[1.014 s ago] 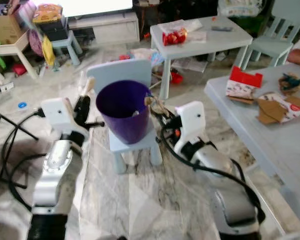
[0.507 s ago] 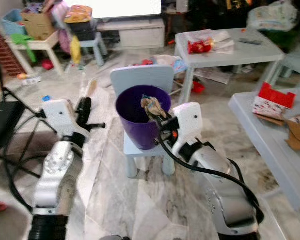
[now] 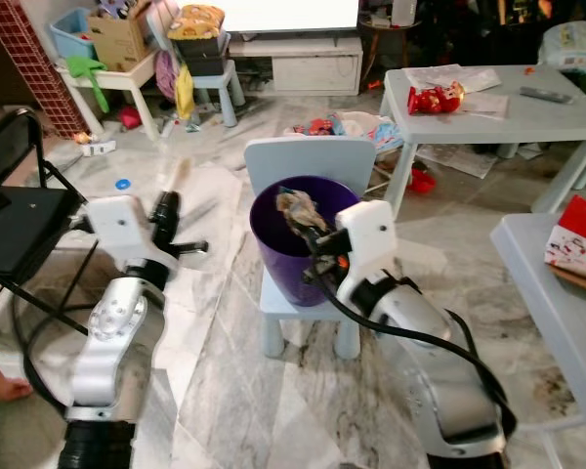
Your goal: Picking trash to rubbish bin
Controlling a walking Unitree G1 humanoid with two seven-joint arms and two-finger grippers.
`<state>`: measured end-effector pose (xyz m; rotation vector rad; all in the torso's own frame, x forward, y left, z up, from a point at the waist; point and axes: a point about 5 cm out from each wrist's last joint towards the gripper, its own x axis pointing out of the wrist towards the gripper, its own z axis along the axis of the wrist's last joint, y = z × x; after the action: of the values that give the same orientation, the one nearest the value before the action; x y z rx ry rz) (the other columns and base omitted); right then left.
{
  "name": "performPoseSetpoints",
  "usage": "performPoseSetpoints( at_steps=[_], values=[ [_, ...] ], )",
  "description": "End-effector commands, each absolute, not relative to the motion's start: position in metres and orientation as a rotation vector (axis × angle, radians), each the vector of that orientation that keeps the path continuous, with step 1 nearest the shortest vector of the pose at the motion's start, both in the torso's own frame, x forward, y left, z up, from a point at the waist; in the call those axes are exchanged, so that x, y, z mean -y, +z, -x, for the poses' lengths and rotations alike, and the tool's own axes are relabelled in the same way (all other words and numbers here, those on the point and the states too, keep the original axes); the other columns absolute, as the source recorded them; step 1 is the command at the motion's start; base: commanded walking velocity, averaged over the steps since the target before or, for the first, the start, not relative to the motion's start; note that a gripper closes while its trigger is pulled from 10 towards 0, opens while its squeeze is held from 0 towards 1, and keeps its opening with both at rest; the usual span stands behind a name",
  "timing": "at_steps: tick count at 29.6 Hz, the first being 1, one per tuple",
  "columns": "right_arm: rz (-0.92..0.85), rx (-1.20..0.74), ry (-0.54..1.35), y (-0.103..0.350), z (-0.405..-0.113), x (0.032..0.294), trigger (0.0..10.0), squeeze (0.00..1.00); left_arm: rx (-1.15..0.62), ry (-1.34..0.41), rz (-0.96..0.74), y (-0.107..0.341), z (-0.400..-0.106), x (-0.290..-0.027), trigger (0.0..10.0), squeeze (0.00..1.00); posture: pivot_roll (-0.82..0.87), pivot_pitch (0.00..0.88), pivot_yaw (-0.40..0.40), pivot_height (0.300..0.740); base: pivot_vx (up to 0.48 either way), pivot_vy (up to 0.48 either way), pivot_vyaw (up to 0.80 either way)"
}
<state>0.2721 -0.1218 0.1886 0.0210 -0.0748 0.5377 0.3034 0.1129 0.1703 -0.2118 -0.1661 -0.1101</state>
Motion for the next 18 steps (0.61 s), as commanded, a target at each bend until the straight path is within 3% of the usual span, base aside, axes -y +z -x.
performPoseSetpoints(
  at_steps=[1,4,18],
  values=[
    [-0.035,0.075,0.561,0.1898,-0.2707,0.1157,0.0,0.0,0.17,-0.079,0.205,0.1706,-0.3038,-0.1218,0.0,0.0,0.0,0.102,0.012,0.74,0.398,0.0,-0.8],
    [-0.035,0.076,0.559,0.1899,-0.2707,0.116,0.0,0.0,0.17,-0.079,0.206,0.1705,-0.3037,-0.1216,0.0,0.0,0.0,0.104,0.012,0.74,0.398,0.0,-0.63],
    [-0.029,0.077,0.554,0.1903,-0.2694,0.1174,0.0,0.0,0.165,-0.08,0.214,0.169,-0.3031,-0.1199,0.0,0.0,-0.01,0.111,0.007,0.74,0.4,0.0,0.0]
  ],
)
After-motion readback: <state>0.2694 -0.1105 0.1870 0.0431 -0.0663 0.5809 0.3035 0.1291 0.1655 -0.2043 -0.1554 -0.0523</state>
